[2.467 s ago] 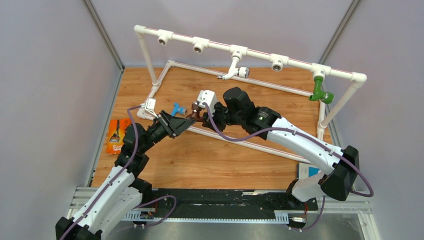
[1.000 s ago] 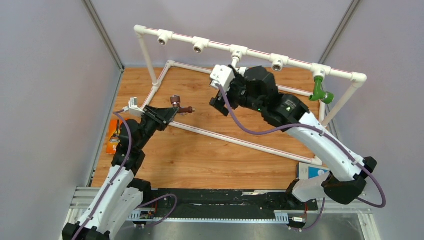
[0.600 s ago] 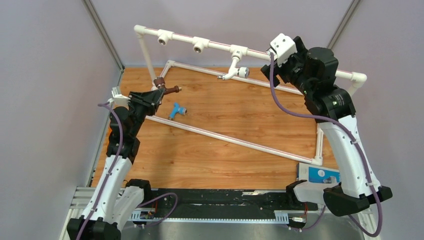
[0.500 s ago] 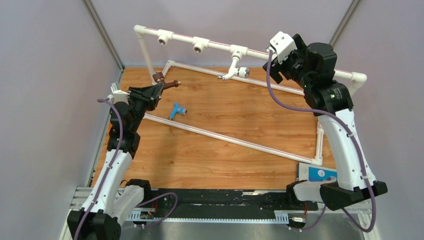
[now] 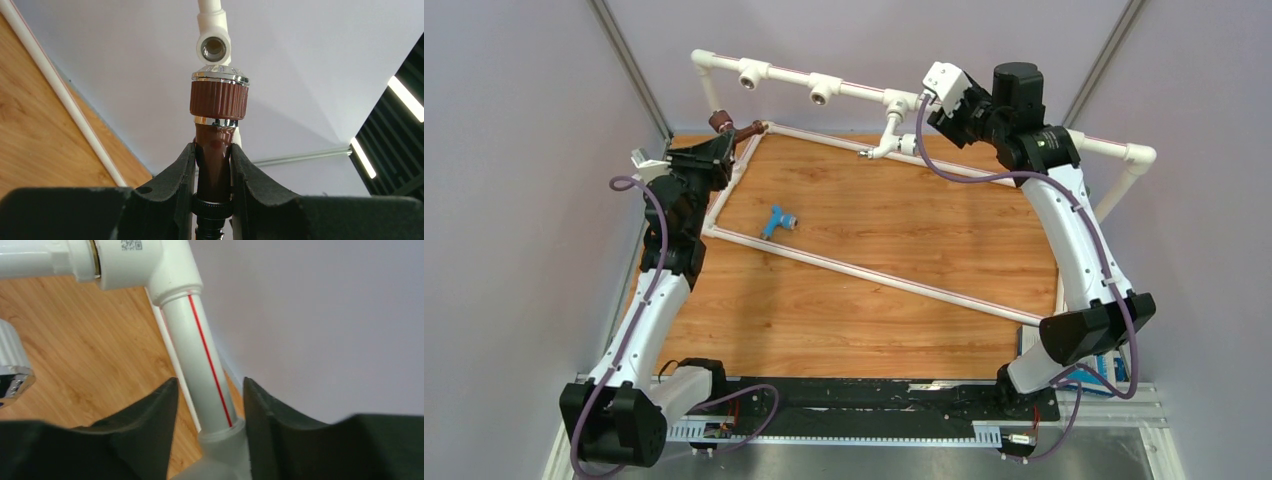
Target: Install the water faucets
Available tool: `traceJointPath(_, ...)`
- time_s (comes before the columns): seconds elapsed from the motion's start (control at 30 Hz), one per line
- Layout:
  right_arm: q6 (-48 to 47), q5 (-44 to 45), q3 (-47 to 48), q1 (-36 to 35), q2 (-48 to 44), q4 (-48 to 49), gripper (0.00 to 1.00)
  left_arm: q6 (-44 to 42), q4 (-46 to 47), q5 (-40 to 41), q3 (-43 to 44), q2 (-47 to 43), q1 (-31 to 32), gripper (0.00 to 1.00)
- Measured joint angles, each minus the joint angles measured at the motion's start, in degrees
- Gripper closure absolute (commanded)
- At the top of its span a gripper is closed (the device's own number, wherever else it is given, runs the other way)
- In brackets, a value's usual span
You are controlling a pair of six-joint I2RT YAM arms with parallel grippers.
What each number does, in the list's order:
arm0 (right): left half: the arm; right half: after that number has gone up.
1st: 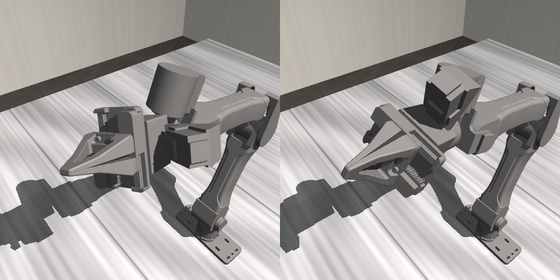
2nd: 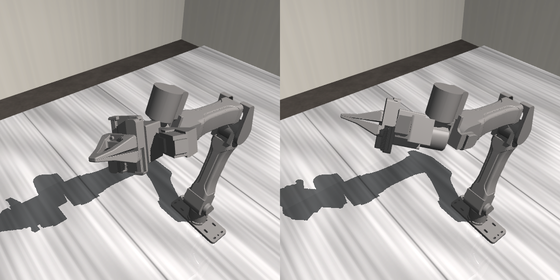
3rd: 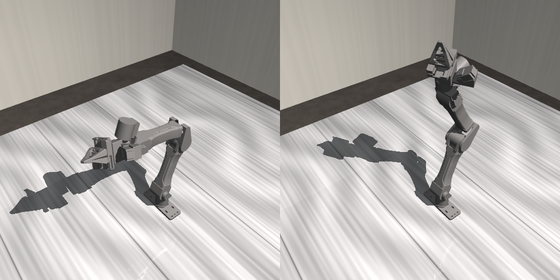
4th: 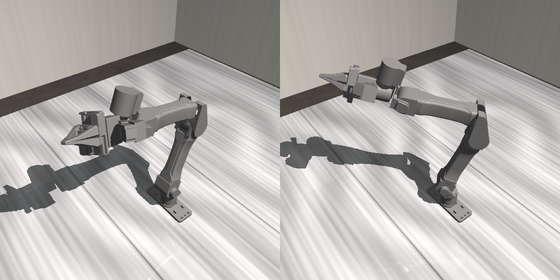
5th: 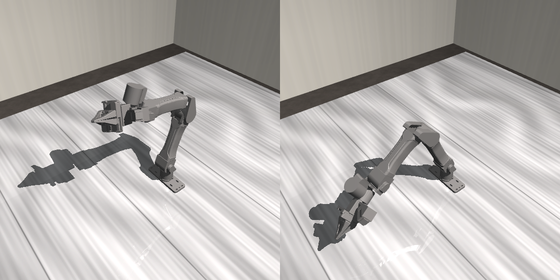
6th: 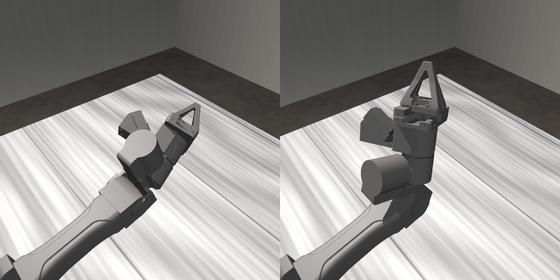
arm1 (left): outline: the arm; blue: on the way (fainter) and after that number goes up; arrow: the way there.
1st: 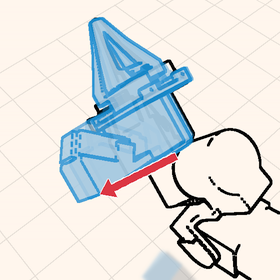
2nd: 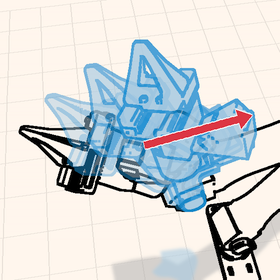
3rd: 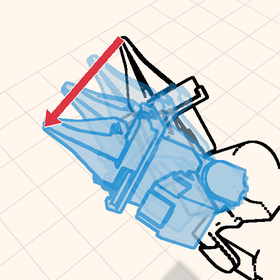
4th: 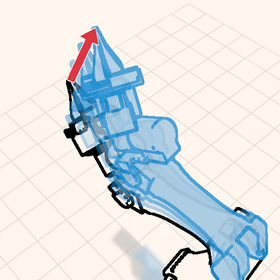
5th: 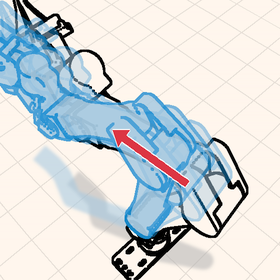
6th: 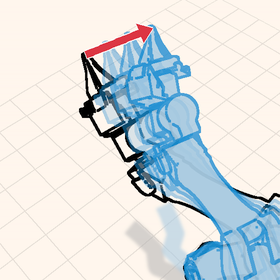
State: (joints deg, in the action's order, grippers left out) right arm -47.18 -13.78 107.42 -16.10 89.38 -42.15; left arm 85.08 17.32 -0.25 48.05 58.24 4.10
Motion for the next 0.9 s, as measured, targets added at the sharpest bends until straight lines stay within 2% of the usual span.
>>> traceJointPath(0.1, -0.9, 0.1, 1.6, 0.0, 1.4, 1.2, 0.87, 1.5, 1.0, 2.6, 1.6, 1.8, 0.0, 1.00)
traceJointPath(0.17, -3.1, -0.3, 1.6, -0.4, 1.4, 1.1, 1.00, 2.8, 1.9, 4.3, 2.4, 3.2, 0.0, 1.00)
traceJointPath(0.33, -6.8, 1.1, 0.2, -1.9, 0.5, 1.6, 1.00, 6.1, 3.2, 8.8, 2.6, 5.6, 0.0, 1.00)
traceJointPath(0.63, -2.6, 7.9, -4.3, -4.3, -1.5, 6.7, 1.00, 11.1, 3.0, 18.3, 4.5, 7.5, 0.0, 1.00)
traceJointPath(0.9, 2.5, 9.7, -0.7, -4.6, 0.7, 5.1, 1.00, 12.2, 2.7, 21.7, 9.8, 9.3, 0.1, 1.00)
